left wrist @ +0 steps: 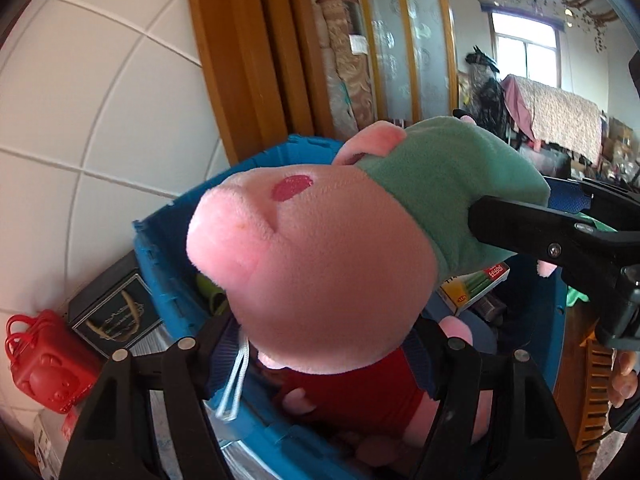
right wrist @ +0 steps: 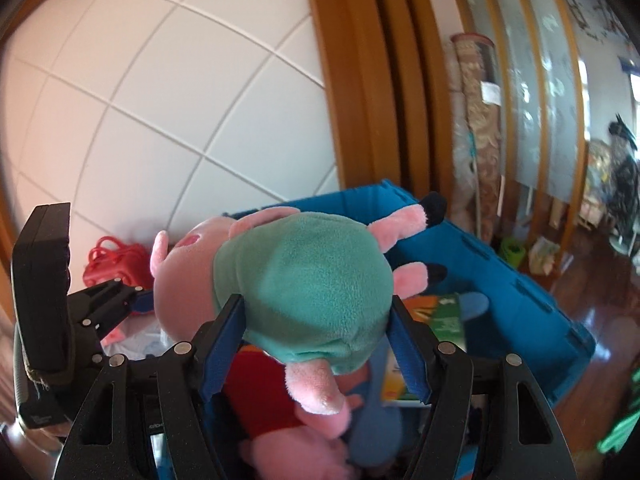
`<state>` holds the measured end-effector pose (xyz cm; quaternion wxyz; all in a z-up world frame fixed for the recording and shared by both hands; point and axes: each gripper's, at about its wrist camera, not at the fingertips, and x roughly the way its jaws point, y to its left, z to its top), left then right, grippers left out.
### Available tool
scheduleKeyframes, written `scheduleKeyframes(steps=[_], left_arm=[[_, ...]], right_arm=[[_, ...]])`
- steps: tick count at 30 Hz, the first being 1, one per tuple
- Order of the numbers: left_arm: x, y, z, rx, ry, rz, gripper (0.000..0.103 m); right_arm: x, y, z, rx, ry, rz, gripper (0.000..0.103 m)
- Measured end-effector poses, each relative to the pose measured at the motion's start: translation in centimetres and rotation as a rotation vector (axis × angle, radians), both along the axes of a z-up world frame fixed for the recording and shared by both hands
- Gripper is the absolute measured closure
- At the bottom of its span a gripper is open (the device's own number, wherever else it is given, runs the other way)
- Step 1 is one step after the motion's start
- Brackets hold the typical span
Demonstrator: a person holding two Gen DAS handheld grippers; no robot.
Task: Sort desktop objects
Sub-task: 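Carry the George Pig plush into the blue crate and release it, then move both tools back over the bed toward the wet-wipe packs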
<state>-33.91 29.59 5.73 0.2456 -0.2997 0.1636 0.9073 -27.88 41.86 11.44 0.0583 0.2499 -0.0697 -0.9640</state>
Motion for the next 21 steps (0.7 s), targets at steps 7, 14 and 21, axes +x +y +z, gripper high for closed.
scheduleKeyframes(steps=[7,14,21], left_arm=[[-1.7,2.8,-1.7,-0.071,-0.076,0.04,0.029],[-0.9,1.4,-0.9,-0.056,-0.05,0.081,0.029],[1.7,-4.9,0.4,0.041,0.034,0.17,0.019]], right_arm=[[-2.0,3.3,-2.8,-0.036,-0.069,-0.059,0.029],[-2.4,3.4,-4.0,-0.013,-0.099,-0.085,0.012],[-1.0,2.0,-2.6,-0.001,-0.049,-0.083,0.0]])
